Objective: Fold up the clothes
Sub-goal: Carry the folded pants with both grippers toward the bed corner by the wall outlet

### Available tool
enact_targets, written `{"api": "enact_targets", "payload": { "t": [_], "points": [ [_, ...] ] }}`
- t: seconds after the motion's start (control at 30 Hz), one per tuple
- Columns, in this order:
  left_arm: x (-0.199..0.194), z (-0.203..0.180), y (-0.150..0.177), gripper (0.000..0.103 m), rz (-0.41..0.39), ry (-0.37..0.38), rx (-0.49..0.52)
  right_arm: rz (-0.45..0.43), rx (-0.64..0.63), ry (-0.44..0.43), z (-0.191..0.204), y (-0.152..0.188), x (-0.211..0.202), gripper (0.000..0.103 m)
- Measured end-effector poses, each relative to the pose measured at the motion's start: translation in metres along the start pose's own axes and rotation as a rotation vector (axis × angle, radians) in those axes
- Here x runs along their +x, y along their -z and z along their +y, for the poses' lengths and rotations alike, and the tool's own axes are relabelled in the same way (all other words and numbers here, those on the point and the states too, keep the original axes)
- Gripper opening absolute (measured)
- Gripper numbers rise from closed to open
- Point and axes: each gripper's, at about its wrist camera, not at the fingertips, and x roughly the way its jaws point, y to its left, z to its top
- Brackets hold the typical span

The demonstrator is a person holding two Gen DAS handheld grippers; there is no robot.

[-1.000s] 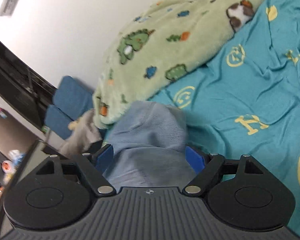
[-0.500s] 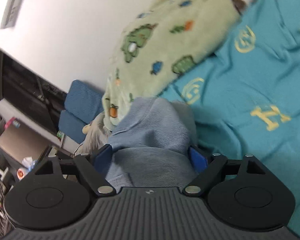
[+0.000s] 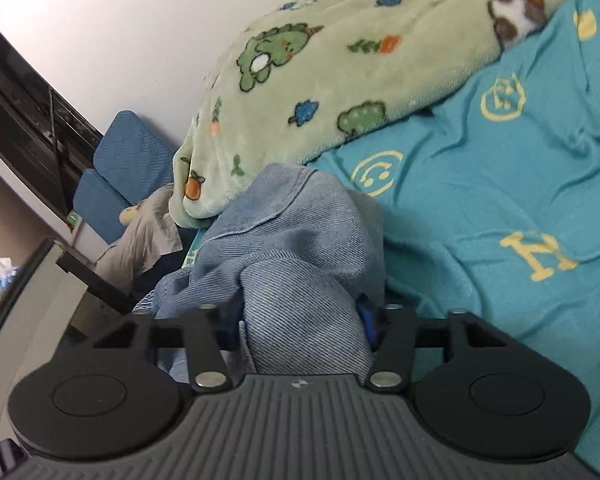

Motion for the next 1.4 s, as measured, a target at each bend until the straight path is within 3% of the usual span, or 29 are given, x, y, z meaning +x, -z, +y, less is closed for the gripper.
{"api": "enact_targets", "payload": {
  "t": [0.07, 0.23, 0.43, 0.63, 0.87, 1.13, 1.4],
  "points": [
    [-0.007, -0.006, -0.001, 0.032, -0.02, 0.006, 0.022, -0.036, -0.06, 0.024, 0.016, 0.0, -0.007, 0.041],
    [-0.028, -0.024, -0.001, 0.029, -0.042, 0.059, 0.056, -0.107, -0.119, 0.027, 0.047, -0.012, -0.035, 0.037],
    [-0.049, -0.063, 0.007, 0.028, -0.012, 0.144, 0.082, -0.175, -0.161, 0.034, 0.065, -0.039, -0.087, 0.035],
    [-0.064, -0.122, 0.039, 0.028, 0.04, 0.243, 0.109, -0.259, -0.199, 0.068, 0.061, -0.066, -0.165, 0.035],
    [-0.055, -0.212, 0.114, 0.028, 0.122, 0.365, 0.25, -0.383, -0.18, 0.146, 0.011, -0.1, -0.274, 0.035],
    [-0.01, -0.289, 0.221, 0.028, 0.276, 0.477, 0.398, -0.508, -0.136, 0.274, -0.079, -0.115, -0.384, 0.035],
    [0.048, -0.313, 0.304, 0.028, 0.395, 0.518, 0.54, -0.552, -0.107, 0.418, -0.167, -0.106, -0.434, 0.035]
  ]
}}
